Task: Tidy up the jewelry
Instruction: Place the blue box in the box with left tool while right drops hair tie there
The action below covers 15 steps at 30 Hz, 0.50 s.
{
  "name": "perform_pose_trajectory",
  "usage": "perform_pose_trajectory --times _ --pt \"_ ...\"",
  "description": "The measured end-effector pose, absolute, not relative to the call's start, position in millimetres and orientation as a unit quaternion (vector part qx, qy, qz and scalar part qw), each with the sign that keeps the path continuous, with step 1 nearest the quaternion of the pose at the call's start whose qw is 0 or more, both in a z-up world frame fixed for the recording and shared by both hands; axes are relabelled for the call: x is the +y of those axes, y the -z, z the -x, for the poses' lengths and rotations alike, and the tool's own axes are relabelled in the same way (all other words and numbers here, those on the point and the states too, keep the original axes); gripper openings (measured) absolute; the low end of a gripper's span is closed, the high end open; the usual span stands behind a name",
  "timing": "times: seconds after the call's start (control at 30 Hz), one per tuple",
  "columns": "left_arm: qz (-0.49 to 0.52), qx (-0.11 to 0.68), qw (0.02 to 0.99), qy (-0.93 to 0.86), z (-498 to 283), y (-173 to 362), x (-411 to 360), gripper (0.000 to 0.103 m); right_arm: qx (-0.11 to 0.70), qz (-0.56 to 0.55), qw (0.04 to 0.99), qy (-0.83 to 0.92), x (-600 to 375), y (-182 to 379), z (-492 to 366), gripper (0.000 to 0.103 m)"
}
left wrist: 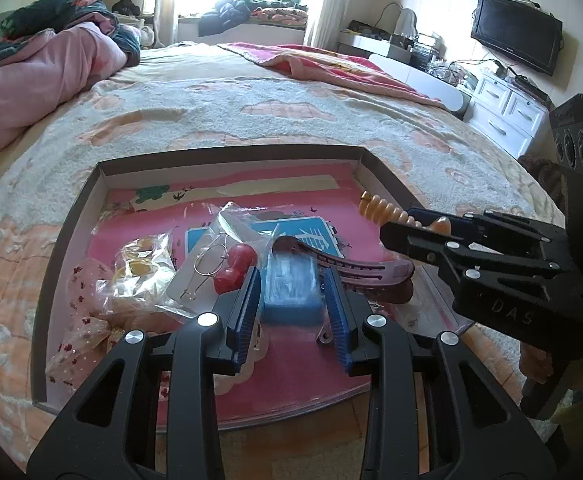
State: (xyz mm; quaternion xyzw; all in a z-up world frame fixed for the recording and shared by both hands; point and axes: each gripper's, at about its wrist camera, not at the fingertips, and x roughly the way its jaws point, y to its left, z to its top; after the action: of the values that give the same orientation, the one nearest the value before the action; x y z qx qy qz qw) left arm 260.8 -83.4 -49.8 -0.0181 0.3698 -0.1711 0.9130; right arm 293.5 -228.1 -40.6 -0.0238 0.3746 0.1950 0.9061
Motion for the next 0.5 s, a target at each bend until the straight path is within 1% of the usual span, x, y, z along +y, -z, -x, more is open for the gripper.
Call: perform_pose_trajectory --times 0.2,0.43,0.5 --pt "0.017 0.37 0.913 0.173 -260 49 -84 0.025 0.379 0.009 0.905 -0.192 -236 42 -292 0.041" --pt "0.015 0.369 0.913 0.174 -259 48 -86 0.025 0.372 0.001 0.908 -0.193 -242 36 -287 0.044" --pt "0.014 0.368 0.913 0.174 -258 48 -86 0.025 0.366 -0.001 0.911 -0.192 -244 32 -284 0.05"
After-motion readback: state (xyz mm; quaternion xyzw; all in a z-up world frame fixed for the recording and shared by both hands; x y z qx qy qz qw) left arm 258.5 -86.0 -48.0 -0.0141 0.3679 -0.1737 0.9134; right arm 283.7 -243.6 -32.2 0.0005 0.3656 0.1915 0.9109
